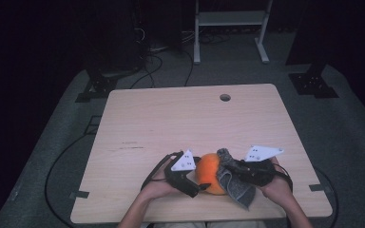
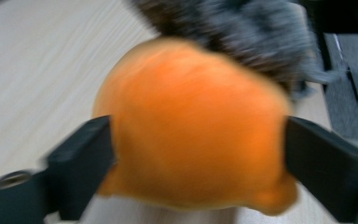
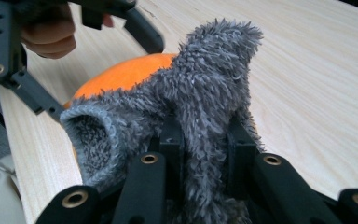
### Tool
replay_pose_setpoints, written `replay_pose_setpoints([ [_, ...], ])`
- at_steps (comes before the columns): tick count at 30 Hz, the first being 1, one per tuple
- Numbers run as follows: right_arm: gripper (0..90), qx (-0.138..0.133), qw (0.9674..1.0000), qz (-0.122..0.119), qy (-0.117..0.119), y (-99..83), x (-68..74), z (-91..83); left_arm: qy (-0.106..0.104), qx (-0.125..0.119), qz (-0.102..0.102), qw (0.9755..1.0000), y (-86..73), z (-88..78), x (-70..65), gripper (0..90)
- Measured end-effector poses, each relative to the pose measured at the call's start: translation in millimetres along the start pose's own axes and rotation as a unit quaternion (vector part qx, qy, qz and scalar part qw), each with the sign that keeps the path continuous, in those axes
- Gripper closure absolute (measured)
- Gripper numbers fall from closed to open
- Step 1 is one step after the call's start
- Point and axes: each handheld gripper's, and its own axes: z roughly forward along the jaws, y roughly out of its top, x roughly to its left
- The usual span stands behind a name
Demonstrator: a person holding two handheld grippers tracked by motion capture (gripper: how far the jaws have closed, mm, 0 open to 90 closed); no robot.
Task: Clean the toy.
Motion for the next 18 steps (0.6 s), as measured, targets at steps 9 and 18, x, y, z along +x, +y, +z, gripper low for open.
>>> replay_pose_setpoints([
  [9,73.1,-0.006,0.9996,-0.011,-0.027,10.1,1.4,-18.4,0.025,-0.03,0.042,0.9983,2.7,-3.2,-9.2,26.8],
  [18,72.8,0.009,0.9976,-0.067,-0.012,16.4,19.0,-11.0,0.015,-0.03,0.046,0.9984,6.4,0.7,-14.6,15.0],
])
